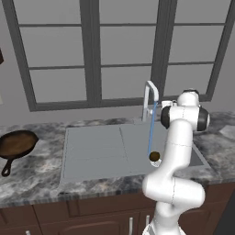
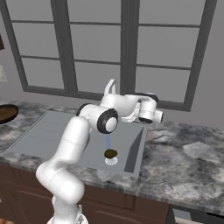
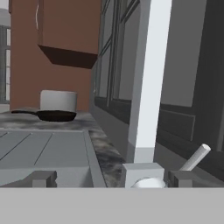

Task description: Turn on the sink faucet. Then move the avocado from the counter to the sink. Turn off the sink. Move the vegetable from the sink to the pot next to the stove. Finally move the pot to the front right burner.

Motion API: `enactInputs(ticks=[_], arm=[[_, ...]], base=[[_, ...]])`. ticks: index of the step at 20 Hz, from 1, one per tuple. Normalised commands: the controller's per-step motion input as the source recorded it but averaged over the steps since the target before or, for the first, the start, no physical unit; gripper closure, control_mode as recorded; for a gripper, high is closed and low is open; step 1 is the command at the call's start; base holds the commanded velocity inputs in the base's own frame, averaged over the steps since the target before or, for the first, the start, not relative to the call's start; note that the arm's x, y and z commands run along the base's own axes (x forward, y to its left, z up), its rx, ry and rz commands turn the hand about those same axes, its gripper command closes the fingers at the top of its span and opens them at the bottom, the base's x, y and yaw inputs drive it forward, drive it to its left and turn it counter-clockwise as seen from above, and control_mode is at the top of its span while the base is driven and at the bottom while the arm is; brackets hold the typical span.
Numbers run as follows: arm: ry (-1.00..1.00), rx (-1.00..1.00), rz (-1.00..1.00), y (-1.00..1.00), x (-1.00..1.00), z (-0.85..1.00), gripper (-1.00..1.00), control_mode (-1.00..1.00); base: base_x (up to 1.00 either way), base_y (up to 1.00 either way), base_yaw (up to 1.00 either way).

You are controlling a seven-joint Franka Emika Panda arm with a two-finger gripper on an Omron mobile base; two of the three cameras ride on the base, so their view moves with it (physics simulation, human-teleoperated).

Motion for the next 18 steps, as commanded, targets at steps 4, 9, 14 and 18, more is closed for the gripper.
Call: enactInputs(ticks=[4,9,14,18], arm=[[0.00,0.00,0.05,0.29,0.00,0.03,-1.00,-1.00],[0.00,0.00,0.05,0.39,0.00,0.17,-1.00,-1.00],[0.00,-0.03,0.04,0.48,0.00,0.27,-1.00,-1.00],[0.00,-0.05,0.04,0.57,-0.02,0.31,-1.00,-1.00]], base=[[0.00,0.00,0.00],[0.00,0.00,0.00],[0.00,0.00,0.00],[0.00,0.00,0.00]])
